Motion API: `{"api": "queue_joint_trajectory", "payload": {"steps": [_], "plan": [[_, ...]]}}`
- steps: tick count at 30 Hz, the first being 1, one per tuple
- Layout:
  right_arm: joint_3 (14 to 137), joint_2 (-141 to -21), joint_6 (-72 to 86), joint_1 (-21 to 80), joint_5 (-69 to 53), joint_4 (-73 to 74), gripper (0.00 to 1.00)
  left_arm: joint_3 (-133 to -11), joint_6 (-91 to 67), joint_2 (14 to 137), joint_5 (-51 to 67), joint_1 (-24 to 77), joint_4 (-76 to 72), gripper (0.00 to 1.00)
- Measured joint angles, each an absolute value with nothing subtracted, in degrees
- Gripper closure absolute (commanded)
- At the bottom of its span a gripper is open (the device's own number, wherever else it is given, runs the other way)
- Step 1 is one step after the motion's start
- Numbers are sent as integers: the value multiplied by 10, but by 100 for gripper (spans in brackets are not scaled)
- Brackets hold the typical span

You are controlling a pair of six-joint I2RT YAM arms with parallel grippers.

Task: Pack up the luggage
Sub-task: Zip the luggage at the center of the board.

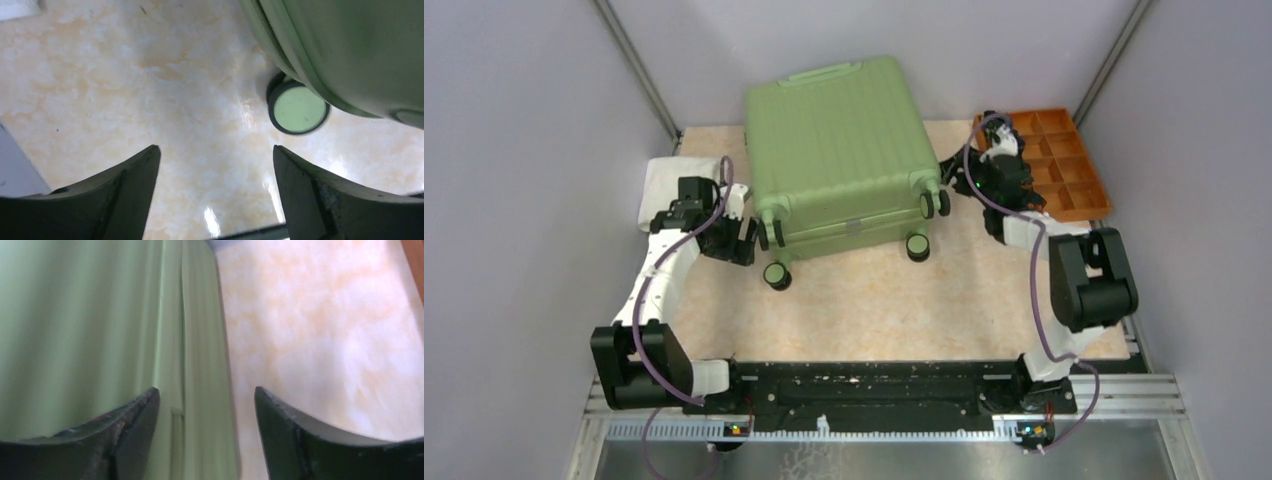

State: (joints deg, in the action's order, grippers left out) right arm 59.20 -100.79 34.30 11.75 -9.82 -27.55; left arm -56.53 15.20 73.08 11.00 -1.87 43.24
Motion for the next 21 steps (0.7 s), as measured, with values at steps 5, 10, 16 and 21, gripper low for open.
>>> {"api": "queue_joint_trajectory", "payload": {"steps": [5,10,16,21], "plan": [[410,-912,306,93,-106,-314,1,-668,186,751,147,-24,504,1],[328,-848,234,105,-121,-317,1,-759,197,748,209,-27,517,2],[251,-829,166,123,-206,-345,9,-791,192,734,262,-28,542,2],[245,-823,126,123,-253,-419,9,-791,174,731,312,-28,571,2]]}}
